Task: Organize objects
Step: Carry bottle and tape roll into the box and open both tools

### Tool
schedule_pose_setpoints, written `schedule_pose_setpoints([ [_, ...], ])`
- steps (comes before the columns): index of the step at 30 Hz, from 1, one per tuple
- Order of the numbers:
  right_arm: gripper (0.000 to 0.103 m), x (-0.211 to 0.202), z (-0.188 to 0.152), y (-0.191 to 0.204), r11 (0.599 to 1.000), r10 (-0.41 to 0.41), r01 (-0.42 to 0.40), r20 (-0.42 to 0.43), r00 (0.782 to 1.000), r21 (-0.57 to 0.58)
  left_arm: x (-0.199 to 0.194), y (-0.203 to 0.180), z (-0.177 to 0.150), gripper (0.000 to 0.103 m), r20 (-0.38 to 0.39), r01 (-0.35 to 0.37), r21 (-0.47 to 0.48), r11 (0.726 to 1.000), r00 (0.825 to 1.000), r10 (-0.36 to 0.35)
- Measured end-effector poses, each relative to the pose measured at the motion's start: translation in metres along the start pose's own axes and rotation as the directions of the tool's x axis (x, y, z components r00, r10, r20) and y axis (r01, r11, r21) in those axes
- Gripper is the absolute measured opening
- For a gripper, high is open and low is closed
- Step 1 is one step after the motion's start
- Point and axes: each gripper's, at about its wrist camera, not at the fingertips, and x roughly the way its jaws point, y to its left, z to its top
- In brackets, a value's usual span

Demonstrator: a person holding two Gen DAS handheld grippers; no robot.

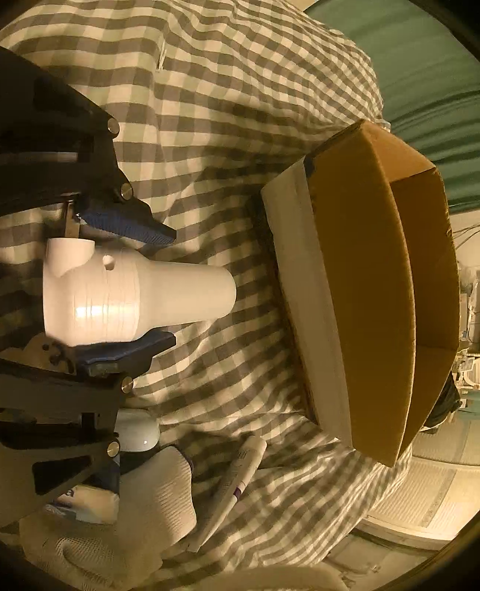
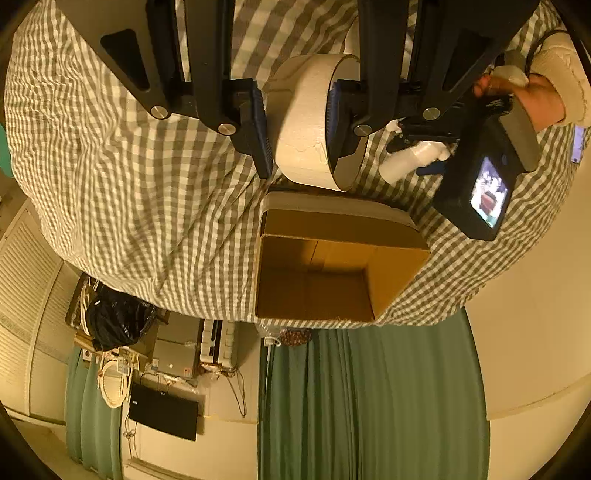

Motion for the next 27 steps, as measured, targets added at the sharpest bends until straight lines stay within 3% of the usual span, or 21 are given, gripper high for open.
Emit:
schedule_pose_setpoints([
  [6, 0.026, -0.003, 0.002, 0.003, 1.000, -0.001, 0.001, 0.008, 1.000, -0.015, -0.030, 0.004, 0.004, 0.043, 0.046, 0.044, -0.031, 0.999, 0.998, -0.042],
  [11, 0.026, -0.024, 0.022, 0.005, 1.000, -0.012, 0.014, 0.062, 0.998, -0.023, -0.078, 0.010, 0.019, 0.043, 0.141, 0.078, -0.041, 0.996, 0.987, -0.072],
  [20, 0.025, -0.043, 0.102, 0.015, 0.998, -0.019, 0.030, 0.192, 0.981, -0.056, -0.136, 0.030, 0.100, 0.043, 0.295, 0.074, -0.053, 0.996, 0.954, -0.055],
  [27, 0.025, 0.001, 0.159, 0.010, 0.999, -0.003, 0.010, 0.197, 0.980, -0.034, -0.123, 0.046, 0.158, 0.043, 0.335, 0.077, -0.080, 0.994, 0.941, -0.046],
])
